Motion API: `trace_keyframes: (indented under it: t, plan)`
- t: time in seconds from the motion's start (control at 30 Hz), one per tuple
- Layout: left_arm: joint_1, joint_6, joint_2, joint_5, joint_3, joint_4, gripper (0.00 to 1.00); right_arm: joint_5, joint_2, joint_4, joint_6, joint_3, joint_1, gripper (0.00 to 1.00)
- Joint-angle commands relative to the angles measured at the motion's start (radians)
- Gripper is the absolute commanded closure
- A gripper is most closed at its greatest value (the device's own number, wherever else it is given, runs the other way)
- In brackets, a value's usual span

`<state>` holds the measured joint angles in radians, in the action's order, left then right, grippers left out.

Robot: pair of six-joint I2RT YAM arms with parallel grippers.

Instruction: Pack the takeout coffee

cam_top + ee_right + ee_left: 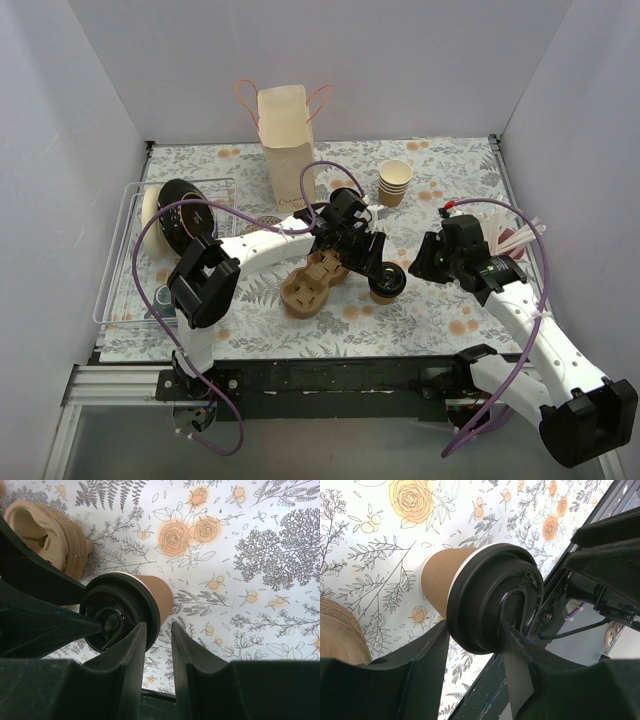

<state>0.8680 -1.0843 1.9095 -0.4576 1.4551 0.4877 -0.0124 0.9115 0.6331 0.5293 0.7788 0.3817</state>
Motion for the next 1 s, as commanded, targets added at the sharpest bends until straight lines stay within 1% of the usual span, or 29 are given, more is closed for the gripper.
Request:
trace_keyframes:
  t: [0.0, 0.07, 0.1, 0.17, 0.27, 0.3, 0.57, 0.6, 0.83, 0.97]
  plan:
    - [0.006, 0.034, 0.036, 0.045, 0.004, 0.06, 0.57, 0.006, 0.027, -0.022, 0.012, 0.016, 0.002, 0.66]
    - [0.008, 0.034, 0.037, 0.042, 0.001, 0.06, 0.57, 0.006, 0.032, -0.055, 0.015, -0.007, 0.002, 0.66]
    - [0.006, 0.034, 0.037, 0.042, 0.001, 0.06, 0.57, 0.046, 0.036, -0.064, 0.017, -0.015, 0.002, 0.67]
    - [0.008, 0.032, 0.039, 0.04, -0.002, 0.058, 0.57, 0.071, 0.043, -0.094, 0.017, -0.048, 0.0, 0.67]
    - [0.008, 0.027, 0.043, 0.04, -0.01, 0.055, 0.56, 0.072, 0.056, -0.09, 0.031, -0.096, 0.002, 0.68]
    - [0.006, 0.026, 0.046, 0.039, -0.013, 0.055, 0.57, 0.071, 0.059, -0.09, 0.031, -0.108, 0.002, 0.69]
    - [0.008, 0.015, 0.065, 0.042, -0.05, 0.043, 0.57, 0.009, 0.046, -0.078, 0.023, -0.202, 0.002, 0.77]
    - [0.008, 0.014, 0.065, 0.046, -0.058, 0.043, 0.57, -0.024, 0.044, -0.07, 0.024, -0.219, 0.002, 0.78]
    - [0.008, 0.003, 0.057, 0.065, -0.13, 0.037, 0.58, -0.06, 0.007, -0.101, 0.041, -0.312, 0.0, 0.79]
    - [0.008, 0.0, 0.049, 0.069, -0.136, 0.037, 0.59, -0.06, 0.035, -0.087, 0.052, -0.308, 0.002, 0.79]
